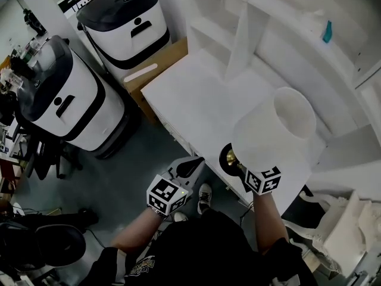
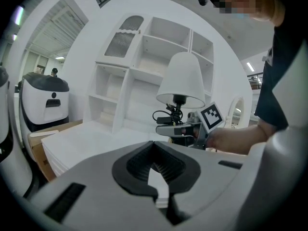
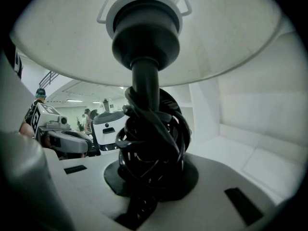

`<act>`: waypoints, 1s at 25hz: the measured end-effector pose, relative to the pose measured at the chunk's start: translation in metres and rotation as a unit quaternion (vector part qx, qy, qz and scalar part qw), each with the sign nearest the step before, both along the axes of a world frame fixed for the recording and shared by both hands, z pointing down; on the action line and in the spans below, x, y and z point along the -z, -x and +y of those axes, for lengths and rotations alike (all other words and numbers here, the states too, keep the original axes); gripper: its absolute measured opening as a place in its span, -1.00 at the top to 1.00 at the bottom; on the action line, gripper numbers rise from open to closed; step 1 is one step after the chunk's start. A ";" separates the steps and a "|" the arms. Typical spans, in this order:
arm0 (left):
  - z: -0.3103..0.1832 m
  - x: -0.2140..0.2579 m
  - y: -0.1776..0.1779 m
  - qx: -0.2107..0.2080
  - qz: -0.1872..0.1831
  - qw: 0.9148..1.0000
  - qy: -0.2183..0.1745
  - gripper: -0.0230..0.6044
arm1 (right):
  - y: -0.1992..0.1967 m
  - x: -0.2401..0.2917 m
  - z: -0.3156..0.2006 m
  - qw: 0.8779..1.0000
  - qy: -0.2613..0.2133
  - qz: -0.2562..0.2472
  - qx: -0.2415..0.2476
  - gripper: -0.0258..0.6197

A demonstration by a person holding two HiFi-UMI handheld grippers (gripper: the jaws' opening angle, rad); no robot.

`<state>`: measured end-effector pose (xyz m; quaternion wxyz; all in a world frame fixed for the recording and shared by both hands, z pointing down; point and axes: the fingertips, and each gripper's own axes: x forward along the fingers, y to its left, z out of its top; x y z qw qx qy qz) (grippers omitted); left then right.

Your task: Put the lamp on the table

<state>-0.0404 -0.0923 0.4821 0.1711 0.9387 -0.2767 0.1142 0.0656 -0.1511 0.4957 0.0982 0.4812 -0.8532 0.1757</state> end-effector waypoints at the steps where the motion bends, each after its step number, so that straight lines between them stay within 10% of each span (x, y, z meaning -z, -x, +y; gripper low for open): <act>1: -0.005 0.000 -0.004 0.000 -0.001 1.000 0.000 0.91 | -0.003 -0.001 -0.005 1.000 0.000 0.000 0.001 0.74; 25: -0.088 0.009 -0.063 -0.086 0.002 0.996 -0.018 0.91 | -0.055 -0.004 -0.094 0.999 -0.019 0.001 -0.046 0.74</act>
